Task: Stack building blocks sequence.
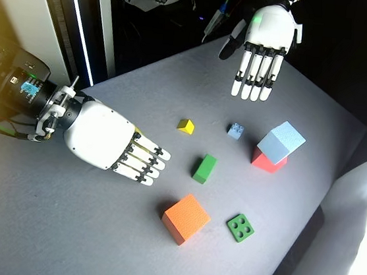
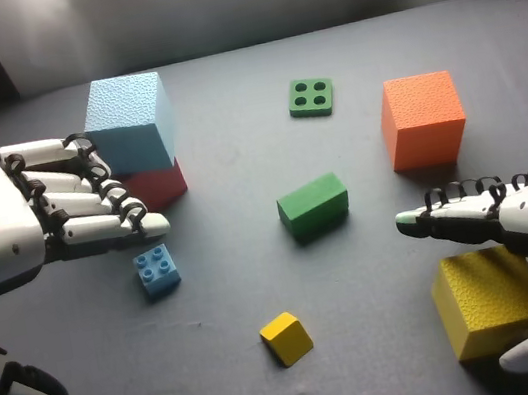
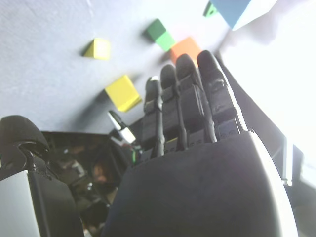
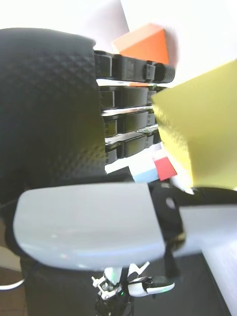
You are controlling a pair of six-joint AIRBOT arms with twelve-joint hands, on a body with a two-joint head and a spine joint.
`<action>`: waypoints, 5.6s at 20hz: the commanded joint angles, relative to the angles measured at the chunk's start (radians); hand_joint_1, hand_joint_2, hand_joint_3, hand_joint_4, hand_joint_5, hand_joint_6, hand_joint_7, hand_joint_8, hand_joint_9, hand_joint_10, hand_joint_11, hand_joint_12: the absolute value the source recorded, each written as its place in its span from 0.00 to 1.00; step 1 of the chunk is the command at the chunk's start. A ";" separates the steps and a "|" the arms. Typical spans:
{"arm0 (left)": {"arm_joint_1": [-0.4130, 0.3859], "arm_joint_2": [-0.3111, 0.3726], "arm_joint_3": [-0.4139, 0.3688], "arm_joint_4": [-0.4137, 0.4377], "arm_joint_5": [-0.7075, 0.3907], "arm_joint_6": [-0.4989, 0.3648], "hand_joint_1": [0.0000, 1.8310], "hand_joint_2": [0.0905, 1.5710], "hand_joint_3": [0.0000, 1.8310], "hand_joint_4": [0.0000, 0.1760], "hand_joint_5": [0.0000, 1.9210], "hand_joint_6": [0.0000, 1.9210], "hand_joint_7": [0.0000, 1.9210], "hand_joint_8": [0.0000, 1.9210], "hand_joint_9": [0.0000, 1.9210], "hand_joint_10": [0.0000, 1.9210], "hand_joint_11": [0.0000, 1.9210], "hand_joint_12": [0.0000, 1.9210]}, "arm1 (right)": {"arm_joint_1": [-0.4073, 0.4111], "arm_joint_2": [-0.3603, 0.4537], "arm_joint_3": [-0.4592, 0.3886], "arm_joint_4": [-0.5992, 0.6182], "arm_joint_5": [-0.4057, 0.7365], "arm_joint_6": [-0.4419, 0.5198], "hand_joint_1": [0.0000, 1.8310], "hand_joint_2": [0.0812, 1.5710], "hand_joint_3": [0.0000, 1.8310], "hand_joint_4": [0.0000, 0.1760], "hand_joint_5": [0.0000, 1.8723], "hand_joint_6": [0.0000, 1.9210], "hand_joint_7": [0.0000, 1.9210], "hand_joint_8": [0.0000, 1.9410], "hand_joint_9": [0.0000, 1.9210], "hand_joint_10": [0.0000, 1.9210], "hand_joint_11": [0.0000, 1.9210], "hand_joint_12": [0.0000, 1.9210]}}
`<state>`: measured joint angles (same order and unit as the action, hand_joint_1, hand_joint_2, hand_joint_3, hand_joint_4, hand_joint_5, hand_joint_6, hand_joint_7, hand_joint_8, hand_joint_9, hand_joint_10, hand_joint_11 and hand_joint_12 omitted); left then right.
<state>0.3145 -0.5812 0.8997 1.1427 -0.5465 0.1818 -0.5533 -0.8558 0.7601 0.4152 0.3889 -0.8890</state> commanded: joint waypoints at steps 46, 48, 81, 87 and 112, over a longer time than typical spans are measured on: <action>-0.026 0.010 -0.018 -0.052 -0.022 0.002 0.23 0.59 0.00 0.00 0.14 0.00 0.18 0.00 0.18 0.00 0.00 0.36 | 0.665 -0.201 0.433 -0.053 -0.404 -0.179 0.76 0.67 0.00 0.00 0.53 0.42 0.58 0.38 0.51 0.59 0.37 0.59; -0.026 0.010 -0.019 -0.052 -0.021 0.002 0.24 0.59 0.00 0.00 0.14 0.00 0.18 0.00 0.17 0.00 0.00 0.36 | 0.670 -0.218 0.459 -0.043 -0.394 -0.178 0.76 0.66 0.00 0.00 0.53 0.41 0.60 0.36 0.51 0.59 0.37 0.59; -0.025 0.011 -0.027 -0.048 -0.021 -0.002 0.24 0.59 0.00 0.00 0.16 0.00 0.20 0.00 0.19 0.01 0.00 0.43 | 0.539 -0.297 0.660 0.190 -0.393 -0.128 0.76 0.65 0.00 0.00 0.56 0.42 0.64 0.27 0.51 0.54 0.38 0.53; -0.025 0.011 -0.027 -0.049 -0.022 -0.002 0.23 0.59 0.00 0.00 0.16 0.00 0.18 0.00 0.18 0.00 0.00 0.39 | 0.533 -0.295 0.662 0.190 -0.398 -0.129 0.76 0.65 0.00 0.00 0.56 0.42 0.64 0.28 0.51 0.54 0.39 0.53; -0.025 0.011 -0.028 -0.054 -0.022 -0.007 0.25 0.58 0.00 0.00 0.14 0.00 0.17 0.00 0.18 0.00 0.00 0.42 | 0.539 -0.293 0.670 0.165 -0.392 -0.129 0.38 0.54 0.00 0.00 0.08 0.00 0.12 0.00 0.13 0.00 0.00 0.36</action>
<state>0.3023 -0.5812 0.8749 1.1320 -0.5163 0.1776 -0.0288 -1.1667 1.4220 0.5724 -0.0879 -1.0252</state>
